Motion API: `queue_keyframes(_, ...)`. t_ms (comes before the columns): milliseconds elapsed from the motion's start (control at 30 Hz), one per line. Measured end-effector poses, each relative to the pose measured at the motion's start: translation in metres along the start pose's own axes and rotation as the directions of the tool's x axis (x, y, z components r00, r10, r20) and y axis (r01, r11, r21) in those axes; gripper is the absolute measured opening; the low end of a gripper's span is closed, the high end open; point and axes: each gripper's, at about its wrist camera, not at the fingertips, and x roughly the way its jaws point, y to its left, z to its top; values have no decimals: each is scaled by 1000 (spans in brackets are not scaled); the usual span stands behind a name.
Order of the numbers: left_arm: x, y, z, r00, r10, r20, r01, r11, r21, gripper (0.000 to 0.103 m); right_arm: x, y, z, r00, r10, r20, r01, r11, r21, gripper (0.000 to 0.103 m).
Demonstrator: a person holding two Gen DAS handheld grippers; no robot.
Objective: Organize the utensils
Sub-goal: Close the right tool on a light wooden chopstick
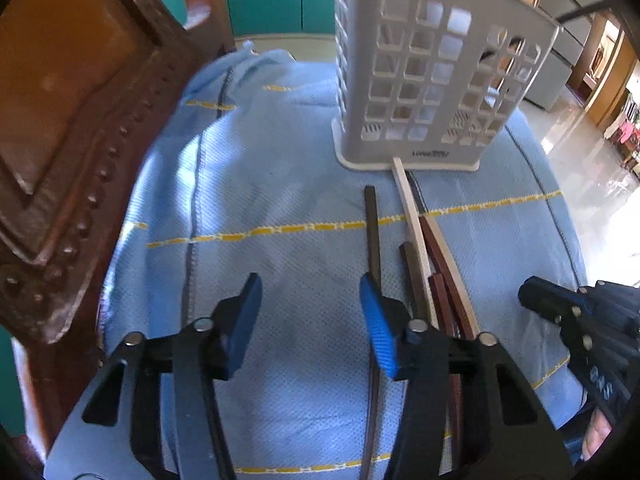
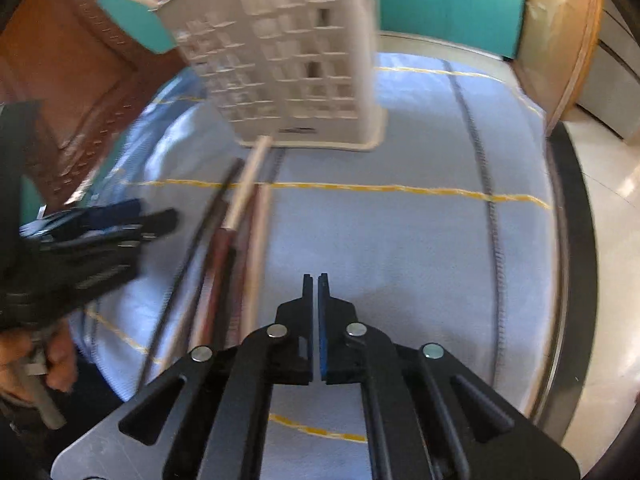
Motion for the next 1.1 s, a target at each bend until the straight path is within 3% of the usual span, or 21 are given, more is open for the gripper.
queue_keyframes(100,10,-2,-2,1000,7,-27,-7,1000,-2,48,5,22,-2,1000,-17,-5,16,996,-92,27)
queue_keyframes(233,13,2,-3,999,16,-30,-16,1000,-13,48,21,36,-7,998,-50,-40,44,988,-146,28)
queue_keyframes(333,13,5,-5,999,18,-26,-18,1000,-16,48,24,44,-9,994,-106,-14,102,978,-180,25)
queue_keyframes(433,12,8,-5,1000,16,-22,-16,1000,-12,48,23,33,-7,993,-111,-24,108,988,-110,12)
queue_keyframes(733,-2,11,-2,1000,9,4,-9,1000,-23,49,-8,-19,-1,999,-30,18,28,996,84,15)
queue_keyframes(867,-3,6,-4,1000,9,3,-9,1000,-16,50,-8,-24,1,992,-122,28,120,990,72,15)
queue_keyframes(1100,7,-7,-5,1000,24,-16,-23,1000,13,50,9,-19,3,984,-178,11,178,984,10,15)
